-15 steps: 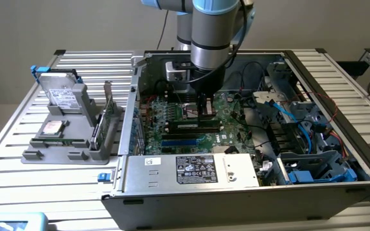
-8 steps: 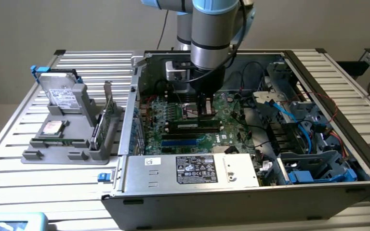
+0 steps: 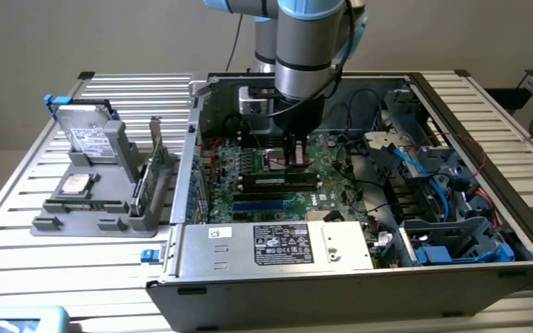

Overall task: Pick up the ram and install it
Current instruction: 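Insert the ram into the slot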

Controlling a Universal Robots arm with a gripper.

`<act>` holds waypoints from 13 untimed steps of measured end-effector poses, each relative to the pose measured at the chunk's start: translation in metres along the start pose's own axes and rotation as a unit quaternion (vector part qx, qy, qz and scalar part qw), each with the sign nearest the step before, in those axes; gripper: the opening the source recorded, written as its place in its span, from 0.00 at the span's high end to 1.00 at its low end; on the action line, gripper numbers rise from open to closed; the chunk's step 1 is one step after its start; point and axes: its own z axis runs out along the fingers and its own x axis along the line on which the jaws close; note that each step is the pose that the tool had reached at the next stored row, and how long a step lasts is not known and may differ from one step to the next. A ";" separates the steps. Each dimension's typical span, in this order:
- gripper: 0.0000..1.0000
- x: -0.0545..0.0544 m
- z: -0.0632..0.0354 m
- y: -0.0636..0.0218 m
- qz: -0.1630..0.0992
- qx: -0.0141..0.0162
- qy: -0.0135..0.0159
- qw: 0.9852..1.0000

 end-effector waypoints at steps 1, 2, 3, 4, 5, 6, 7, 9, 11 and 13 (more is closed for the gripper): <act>0.86 0.000 -0.0001 -0.0003 0.001 0.000 0.000 1.000; 0.86 0.000 -0.0001 -0.0004 0.002 0.000 0.000 1.000; 0.86 0.000 -0.0002 -0.0004 0.003 0.000 0.001 1.000; 0.86 0.000 -0.0002 -0.0004 0.004 0.000 0.001 1.000; 0.86 0.000 -0.0002 -0.0004 0.004 0.000 0.001 1.000; 0.86 0.000 -0.0002 -0.0005 0.004 0.000 0.001 1.000; 0.86 0.000 -0.0007 -0.0005 0.004 0.000 0.001 1.000; 0.86 0.001 -0.0035 -0.0005 0.003 0.000 0.001 1.000; 0.86 0.002 -0.0073 -0.0005 0.002 0.000 0.001 1.000; 0.86 0.004 -0.0084 -0.0005 -0.002 0.000 0.001 1.000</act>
